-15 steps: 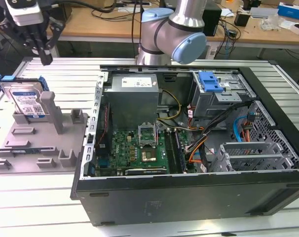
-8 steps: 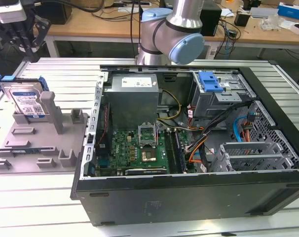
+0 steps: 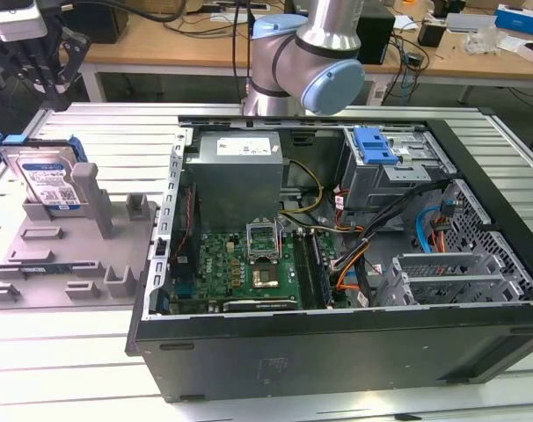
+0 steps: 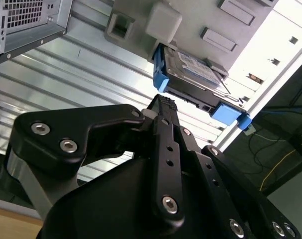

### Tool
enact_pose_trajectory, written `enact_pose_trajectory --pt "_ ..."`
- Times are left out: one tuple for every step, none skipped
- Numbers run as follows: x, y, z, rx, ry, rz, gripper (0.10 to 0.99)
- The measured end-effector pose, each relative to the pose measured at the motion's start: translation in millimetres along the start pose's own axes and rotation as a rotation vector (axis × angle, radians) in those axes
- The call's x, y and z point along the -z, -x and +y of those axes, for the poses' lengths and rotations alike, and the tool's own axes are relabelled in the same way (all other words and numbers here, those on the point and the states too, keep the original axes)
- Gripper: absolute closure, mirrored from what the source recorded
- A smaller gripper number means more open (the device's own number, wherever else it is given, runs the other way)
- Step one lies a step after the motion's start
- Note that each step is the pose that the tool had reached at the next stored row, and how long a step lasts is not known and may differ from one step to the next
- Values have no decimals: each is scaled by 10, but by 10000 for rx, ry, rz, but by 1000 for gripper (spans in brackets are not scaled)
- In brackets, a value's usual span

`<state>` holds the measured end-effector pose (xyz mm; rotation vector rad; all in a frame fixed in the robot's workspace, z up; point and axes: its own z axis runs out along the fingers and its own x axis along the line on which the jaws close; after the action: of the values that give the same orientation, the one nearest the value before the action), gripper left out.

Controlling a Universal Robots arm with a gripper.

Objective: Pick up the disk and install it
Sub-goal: 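Pick up the disk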

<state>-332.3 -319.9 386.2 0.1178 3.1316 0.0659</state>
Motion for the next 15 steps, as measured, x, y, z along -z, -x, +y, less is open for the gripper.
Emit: enact_pose_trajectory --pt "0 0 0 0 -1 3 980" --pt "0 0 0 0 -1 4 980" --pt "0 0 0 0 -1 6 980" --pt "0 0 0 0 -1 6 980" --pt "0 0 0 0 -1 7 980" --pt "0 0 0 0 -2 8 980" --pt "0 0 0 0 -1 10 980" --pt "0 0 0 0 -1 10 980" --pt "0 0 0 0 -1 11 980" --pt "0 0 0 1 -1 11 980" --pt "0 1 1 4 -3 11 980" --pt "-1 1 2 5 -5 11 980" --pt "-7 1 3 35 -4 13 980" --pt "-8 0 3 218 -4 24 980" --pt "-13 -1 3 467 -2 34 980"
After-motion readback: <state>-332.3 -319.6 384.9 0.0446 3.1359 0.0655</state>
